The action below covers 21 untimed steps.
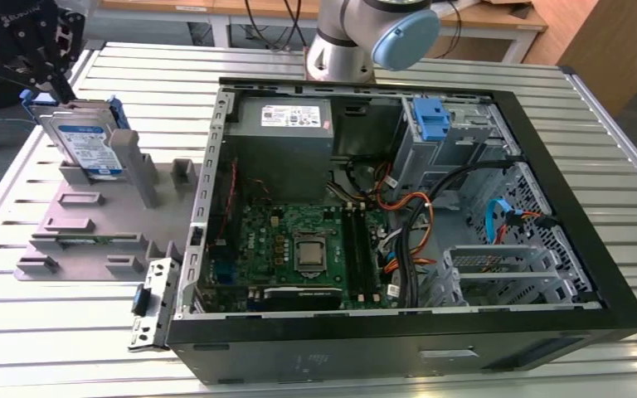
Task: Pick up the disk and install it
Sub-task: 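Pick up the disk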
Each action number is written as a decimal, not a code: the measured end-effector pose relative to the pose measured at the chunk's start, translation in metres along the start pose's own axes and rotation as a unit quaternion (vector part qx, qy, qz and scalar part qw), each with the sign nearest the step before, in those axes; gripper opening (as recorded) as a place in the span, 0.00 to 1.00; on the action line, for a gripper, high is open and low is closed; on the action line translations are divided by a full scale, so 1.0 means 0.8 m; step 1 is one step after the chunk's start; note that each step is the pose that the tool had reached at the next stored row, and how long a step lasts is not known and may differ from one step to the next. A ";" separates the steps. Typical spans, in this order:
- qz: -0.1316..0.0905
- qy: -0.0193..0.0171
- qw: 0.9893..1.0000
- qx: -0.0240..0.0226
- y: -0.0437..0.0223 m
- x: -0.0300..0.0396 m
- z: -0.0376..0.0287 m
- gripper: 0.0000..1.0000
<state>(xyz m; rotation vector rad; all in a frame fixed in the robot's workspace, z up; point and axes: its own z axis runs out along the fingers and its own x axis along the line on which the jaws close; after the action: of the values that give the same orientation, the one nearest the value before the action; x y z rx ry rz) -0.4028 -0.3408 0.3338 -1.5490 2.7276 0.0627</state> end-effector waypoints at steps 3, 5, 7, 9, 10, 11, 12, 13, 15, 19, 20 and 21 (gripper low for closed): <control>-0.027 0.001 1.000 -0.001 0.0000 0.0000 0.0003 0.17; -0.045 0.001 0.999 -0.001 0.0000 0.0000 0.0004 0.17; -0.063 0.002 0.998 -0.001 0.0000 0.0000 0.0006 0.17; -0.082 0.003 0.997 -0.002 -0.0001 0.0000 0.0008 0.17; -0.091 0.003 0.996 -0.002 -0.0001 0.0000 0.0008 0.17; -0.100 0.003 0.995 -0.002 -0.0001 0.0000 0.0009 0.17; -0.109 0.004 0.994 -0.003 -0.0001 0.0000 0.0009 0.17; -0.118 0.004 0.993 -0.003 -0.0001 0.0000 0.0010 0.17; -0.136 0.004 0.991 -0.003 -0.0001 0.0000 0.0012 0.17; -0.171 0.006 0.985 -0.004 -0.0001 0.0000 0.0016 0.17; -0.180 0.006 0.984 -0.004 -0.0001 0.0000 0.0017 0.17; -0.189 0.006 0.982 -0.004 -0.0001 0.0000 0.0018 0.17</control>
<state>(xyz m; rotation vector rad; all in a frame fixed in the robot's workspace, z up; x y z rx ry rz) -0.4028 -0.3408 0.3323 -2.0422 2.3909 0.0629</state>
